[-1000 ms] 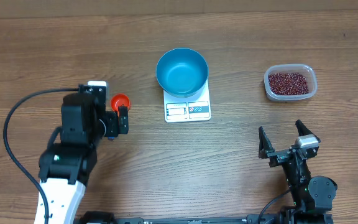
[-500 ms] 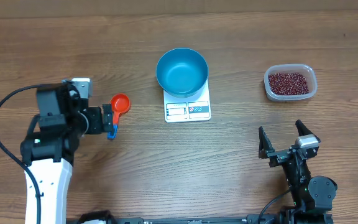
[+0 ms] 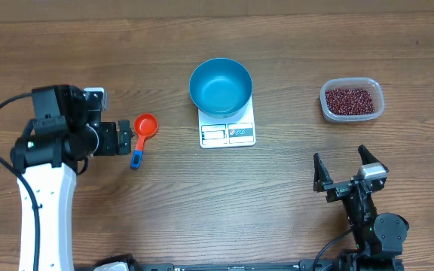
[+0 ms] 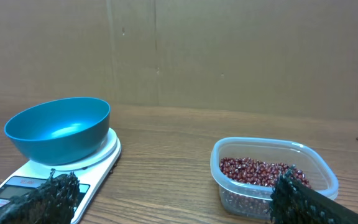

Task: Scoop item into bowl and weigh 150g on scale
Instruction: 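Raise the left arm and move the left gripper over the red scoop, then lower the left gripper toward the red scoop's cup rim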

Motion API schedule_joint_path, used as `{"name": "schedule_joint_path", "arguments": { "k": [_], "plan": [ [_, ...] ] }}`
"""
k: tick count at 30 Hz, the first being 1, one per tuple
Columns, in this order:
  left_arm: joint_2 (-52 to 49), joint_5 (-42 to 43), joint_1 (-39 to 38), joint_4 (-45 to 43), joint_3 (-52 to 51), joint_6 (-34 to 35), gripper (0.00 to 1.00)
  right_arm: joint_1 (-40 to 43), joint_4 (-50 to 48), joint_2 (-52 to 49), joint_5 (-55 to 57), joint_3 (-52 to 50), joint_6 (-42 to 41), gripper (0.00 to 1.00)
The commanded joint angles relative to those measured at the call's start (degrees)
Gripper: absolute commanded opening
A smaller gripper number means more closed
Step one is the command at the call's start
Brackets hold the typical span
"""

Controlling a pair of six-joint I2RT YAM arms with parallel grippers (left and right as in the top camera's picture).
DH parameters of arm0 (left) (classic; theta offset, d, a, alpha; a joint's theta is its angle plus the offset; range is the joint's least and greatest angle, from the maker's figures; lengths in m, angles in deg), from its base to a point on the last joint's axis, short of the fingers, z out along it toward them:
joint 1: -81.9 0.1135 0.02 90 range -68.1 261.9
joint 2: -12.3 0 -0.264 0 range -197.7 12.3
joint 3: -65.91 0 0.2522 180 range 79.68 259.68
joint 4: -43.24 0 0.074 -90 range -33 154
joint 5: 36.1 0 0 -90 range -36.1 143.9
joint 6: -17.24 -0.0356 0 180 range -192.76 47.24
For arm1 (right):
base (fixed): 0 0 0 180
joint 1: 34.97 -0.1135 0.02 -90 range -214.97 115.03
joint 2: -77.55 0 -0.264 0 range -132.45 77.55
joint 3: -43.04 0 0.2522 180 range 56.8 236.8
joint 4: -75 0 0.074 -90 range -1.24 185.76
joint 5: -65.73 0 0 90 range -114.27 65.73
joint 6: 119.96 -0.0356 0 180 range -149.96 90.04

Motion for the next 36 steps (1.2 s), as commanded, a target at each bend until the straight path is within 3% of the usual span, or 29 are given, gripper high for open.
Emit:
{"name": "schedule_joint_path", "arguments": {
  "k": [1,18,36],
  "plan": [
    [-3.19,1.11,0.31,2.27,4.68,-2.23,0.99,-0.37,-0.26,0.46,0.15,-0.59,0.07,1.0],
    [-17.14,0.85,0.28,7.41,14.47,-2.4,1.0,-0.37,-0.26,0.46,0.15,-0.59,0.07,1.0],
    [-25.83,0.85,-4.24,7.43,14.78,-4.76,1.0,-0.37,-0.26,0.46,0.15,-0.59,0.07,1.0]
  ]
}}
